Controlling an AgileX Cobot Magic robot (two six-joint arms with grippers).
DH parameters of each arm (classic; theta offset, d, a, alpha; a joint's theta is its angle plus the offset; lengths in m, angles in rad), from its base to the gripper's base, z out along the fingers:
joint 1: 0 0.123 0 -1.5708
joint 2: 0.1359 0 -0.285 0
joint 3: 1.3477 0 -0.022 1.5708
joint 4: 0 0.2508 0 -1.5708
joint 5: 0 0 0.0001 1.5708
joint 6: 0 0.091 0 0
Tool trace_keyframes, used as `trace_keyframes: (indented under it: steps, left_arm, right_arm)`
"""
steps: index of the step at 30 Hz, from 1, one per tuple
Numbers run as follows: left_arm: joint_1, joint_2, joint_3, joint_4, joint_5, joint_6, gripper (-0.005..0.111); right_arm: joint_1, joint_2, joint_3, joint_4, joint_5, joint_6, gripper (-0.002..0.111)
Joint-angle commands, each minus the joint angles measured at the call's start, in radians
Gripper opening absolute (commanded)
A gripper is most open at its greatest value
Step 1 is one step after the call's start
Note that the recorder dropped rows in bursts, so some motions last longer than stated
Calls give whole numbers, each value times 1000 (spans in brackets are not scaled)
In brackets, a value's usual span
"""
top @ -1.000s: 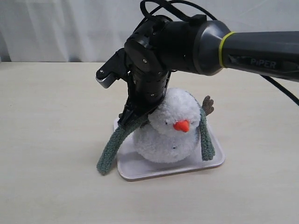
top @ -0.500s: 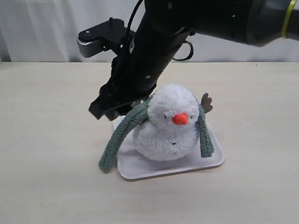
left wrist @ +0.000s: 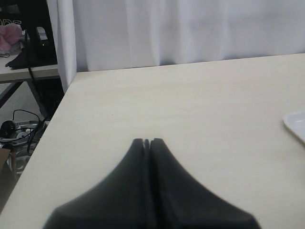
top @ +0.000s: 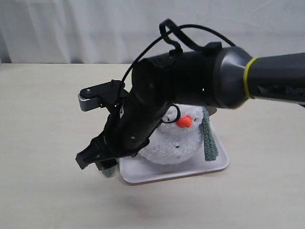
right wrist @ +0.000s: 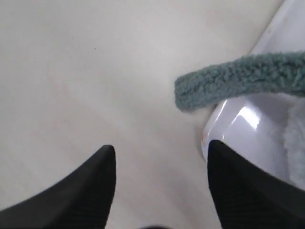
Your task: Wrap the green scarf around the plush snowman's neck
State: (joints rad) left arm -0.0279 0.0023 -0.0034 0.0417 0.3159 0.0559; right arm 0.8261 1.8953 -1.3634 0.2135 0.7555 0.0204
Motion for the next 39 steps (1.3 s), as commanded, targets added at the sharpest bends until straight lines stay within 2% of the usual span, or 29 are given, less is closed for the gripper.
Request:
trace_keyframes:
  steps: [1, 3, 5, 14, 20, 28, 30, 36, 39]
  left_arm:
    - [-8, -2, 3, -3, -7, 2, 0]
    - [-8, -2, 3, -3, -7, 2, 0]
    - [-8, -2, 3, -3, -7, 2, 0]
    - [-8, -2, 3, -3, -7, 2, 0]
    - [-8, -2, 3, -3, -7, 2, 0]
    - [-8, -2, 3, -3, -7, 2, 0]
    - [-8, -2, 3, -3, -7, 2, 0]
    - [-8, -2, 3, -3, -7, 2, 0]
    - [-8, -2, 3, -3, -7, 2, 0]
  right_arm:
    - [2, 12, 88, 10, -220, 37, 64]
    - [2, 26, 113, 13, -283, 48, 72]
    - [2, 45, 119, 23, -307, 54, 75]
    - [2, 135, 121, 40, -438, 104, 75]
    - [2, 172, 121, 40, -531, 104, 70]
    - [2, 231, 121, 40, -572, 99, 69]
    - [2, 230, 121, 31, -572, 96, 63]
    - [2, 230, 119, 2, -575, 89, 32]
    - [2, 230, 119, 2, -575, 87, 22]
